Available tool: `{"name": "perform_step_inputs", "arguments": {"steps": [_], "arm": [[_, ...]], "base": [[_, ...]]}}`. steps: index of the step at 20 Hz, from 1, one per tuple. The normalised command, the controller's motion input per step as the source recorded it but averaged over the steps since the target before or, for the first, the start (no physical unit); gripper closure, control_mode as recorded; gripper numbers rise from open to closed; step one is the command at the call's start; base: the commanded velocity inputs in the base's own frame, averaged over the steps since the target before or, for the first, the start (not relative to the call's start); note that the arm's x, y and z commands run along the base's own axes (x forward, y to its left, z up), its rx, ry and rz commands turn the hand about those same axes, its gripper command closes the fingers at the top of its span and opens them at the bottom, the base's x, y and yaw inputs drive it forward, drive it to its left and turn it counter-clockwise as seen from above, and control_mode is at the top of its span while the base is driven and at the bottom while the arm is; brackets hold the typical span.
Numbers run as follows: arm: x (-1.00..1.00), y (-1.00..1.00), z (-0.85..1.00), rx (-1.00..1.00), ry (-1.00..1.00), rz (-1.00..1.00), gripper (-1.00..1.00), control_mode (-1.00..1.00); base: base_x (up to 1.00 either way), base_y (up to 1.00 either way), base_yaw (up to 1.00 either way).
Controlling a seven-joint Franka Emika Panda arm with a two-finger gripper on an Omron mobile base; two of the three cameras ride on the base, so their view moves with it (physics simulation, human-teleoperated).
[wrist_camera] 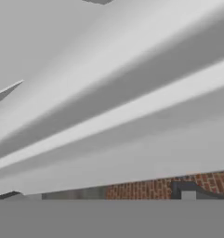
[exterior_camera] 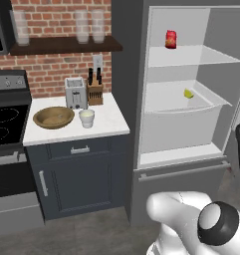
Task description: Grab a lemon wedge from the fridge and one ice cube from the ice bowl, and put them in the glass of lemonade.
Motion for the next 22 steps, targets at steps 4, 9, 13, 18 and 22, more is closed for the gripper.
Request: {"name": "perform_step_inputs", "arguments": {"steps": [4, 9, 13, 18, 22], "arm": [[-0.92, -0.03, 0.00, 0.06, -0.26, -0.01, -1.00, -1.00], [-1.00, 0.25, 0.04, 0.12, -0.41, 0.00, -1.00, -1.00], [-0.88, 0.59, 0.24, 0.07, -0.32, 0.00, -1.00, -1.00], [-0.18, 0.94, 0.28, 0.13, -0.15, 0.03, -1.00, -1.00], [0.19, 1.00, 0.12, 0.19, -0.02, 0.19, -1.00, -1.00]], "base": [[0.00, 0.00, 0.00], [0.00, 0.00, 0.00], [0.00, 0.00, 0.00], [0.00, 0.00, 0.00], [0.00, 0.00, 0.00]]}}
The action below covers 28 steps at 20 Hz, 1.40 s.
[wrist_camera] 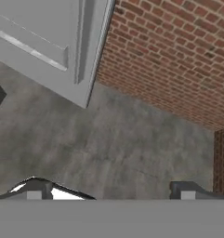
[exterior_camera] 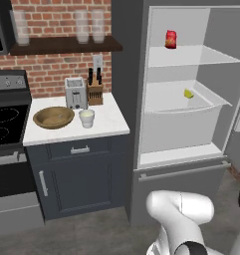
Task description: Grab a lemon wedge from the fridge and one ice cube from the ice bowl, and put them in the glass of lemonade.
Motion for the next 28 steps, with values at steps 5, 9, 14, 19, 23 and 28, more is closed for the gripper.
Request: {"name": "perform_step_inputs", "arguments": {"steps": [5, 9, 14, 19, 23, 28], "arm": [[0.74, 0.93, -0.12, 0.31, 0.00, 0.41, -1.00, -1.00], [0.70, 0.87, -0.32, 0.29, -0.01, 0.54, -1.00, -1.00], [0.41, 0.94, -0.38, 0.21, -0.09, 0.59, -1.00, -1.00], [0.43, 0.69, -0.27, 0.14, -0.18, 0.65, -1.00, -1.00], [0.57, 0.42, 0.04, 0.10, -0.14, 0.57, -1.00, -1.00], [-0.14, 0.14, 0.29, 0.01, -0.17, 0.21, -1.00, -1.00]], "base": [[0.00, 0.00, 0.00], [0.00, 0.00, 0.00], [0.00, 0.00, 0.00], [0.00, 0.00, 0.00], [0.00, 0.00, 0.00], [0.00, 0.00, 0.00]]}}
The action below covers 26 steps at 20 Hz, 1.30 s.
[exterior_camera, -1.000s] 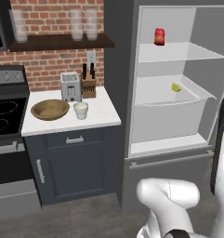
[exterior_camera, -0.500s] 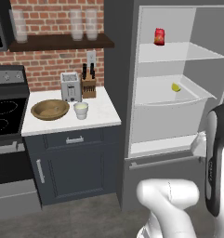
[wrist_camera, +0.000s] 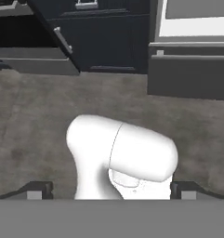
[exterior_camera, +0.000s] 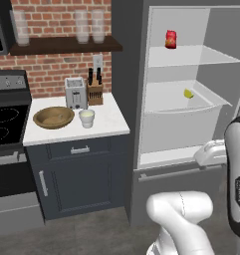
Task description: Grab a lemon wedge from the fridge and one ice cube from the ice bowl, and put them in the glass of lemonade.
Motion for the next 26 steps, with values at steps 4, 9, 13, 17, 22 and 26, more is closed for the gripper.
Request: {"name": "perform_step_inputs", "arguments": {"steps": [4, 9, 13, 17, 22, 26], "arm": [[-0.46, 0.00, -0.13, 0.00, -0.47, 0.00, -1.00, -1.00], [-0.02, 0.02, 0.09, 0.01, -0.44, -0.12, -1.00, -1.00], [0.31, 0.00, 0.65, 0.00, -0.11, -0.10, -1.00, -1.00], [0.50, 0.00, 0.37, 0.01, 0.00, -0.05, -1.00, -1.00], [0.53, 0.00, -0.05, 0.01, 0.01, -0.02, -1.00, -1.00], [0.13, 0.00, -0.25, 0.00, 0.00, -0.07, -1.00, -1.00]], "base": [[0.00, 0.00, 0.00], [0.00, 0.00, 0.00], [0.00, 0.00, 0.00], [0.00, 0.00, 0.00], [0.00, 0.00, 0.00], [0.00, 0.00, 0.00]]}}
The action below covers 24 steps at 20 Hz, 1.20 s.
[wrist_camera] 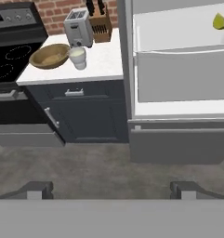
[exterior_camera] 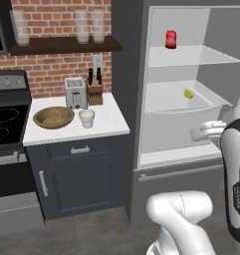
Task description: Grab a lemon wedge from the fridge and one ice cube from the ice bowl, and put them in the glass of lemonade.
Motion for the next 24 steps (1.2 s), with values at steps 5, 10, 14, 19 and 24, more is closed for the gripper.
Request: {"name": "perform_step_inputs", "arguments": {"steps": [5, 10, 14, 19, 24], "arm": [[0.00, 0.13, -0.09, 0.00, -0.03, -0.10, -1.00, -1.00], [0.04, 0.00, -0.05, 0.00, 0.00, -0.08, -1.00, -1.00], [0.02, 0.01, -0.06, 0.00, -0.04, -0.06, -1.00, -1.00], [-0.17, -0.15, -0.22, 0.00, -0.07, -0.14, -1.00, -1.00], [-0.05, -0.58, -0.19, 0.00, -0.05, -0.11, -1.00, -1.00]], "base": [[0.00, 0.00, 0.00], [0.00, 0.00, 0.00], [0.00, 0.00, 0.00], [0.00, 0.00, 0.00], [0.00, 0.00, 0.00]]}}
